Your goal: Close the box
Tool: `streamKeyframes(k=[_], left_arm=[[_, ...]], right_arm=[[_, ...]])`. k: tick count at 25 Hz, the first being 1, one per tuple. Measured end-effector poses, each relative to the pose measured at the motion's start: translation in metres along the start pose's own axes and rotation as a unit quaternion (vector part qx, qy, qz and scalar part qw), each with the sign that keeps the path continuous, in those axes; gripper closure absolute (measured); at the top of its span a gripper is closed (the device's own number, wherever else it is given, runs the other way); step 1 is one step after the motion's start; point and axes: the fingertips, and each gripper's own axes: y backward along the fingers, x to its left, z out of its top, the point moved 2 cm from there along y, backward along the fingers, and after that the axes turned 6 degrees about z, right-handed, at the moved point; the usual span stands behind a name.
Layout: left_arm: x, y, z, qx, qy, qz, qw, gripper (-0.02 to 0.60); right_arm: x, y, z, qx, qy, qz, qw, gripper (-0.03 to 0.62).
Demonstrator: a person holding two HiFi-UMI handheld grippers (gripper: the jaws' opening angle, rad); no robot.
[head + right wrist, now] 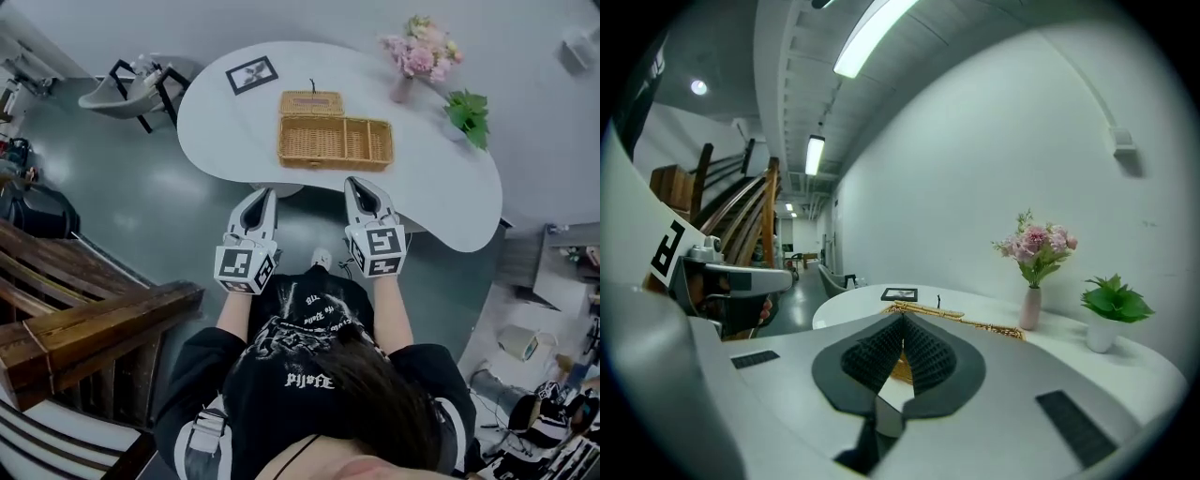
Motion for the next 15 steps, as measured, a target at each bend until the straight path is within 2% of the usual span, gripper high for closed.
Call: streamKeyframes(k=[8, 15], left_arm=[[-0.013, -0.054, -0.004, 0.001, 0.014, 0.036, 0.9993, 0.557], [-0.007, -0.083, -0.004, 0.01, 0.011, 0.056, 0.9983, 0.557]], right_arm=[[-0.046, -0.033, 0.009, 0.003, 0.015, 0.044, 0.999, 0.569], [-0.074, -0.052, 0.017, 0.009, 0.01, 0.056, 0.998, 0.569]])
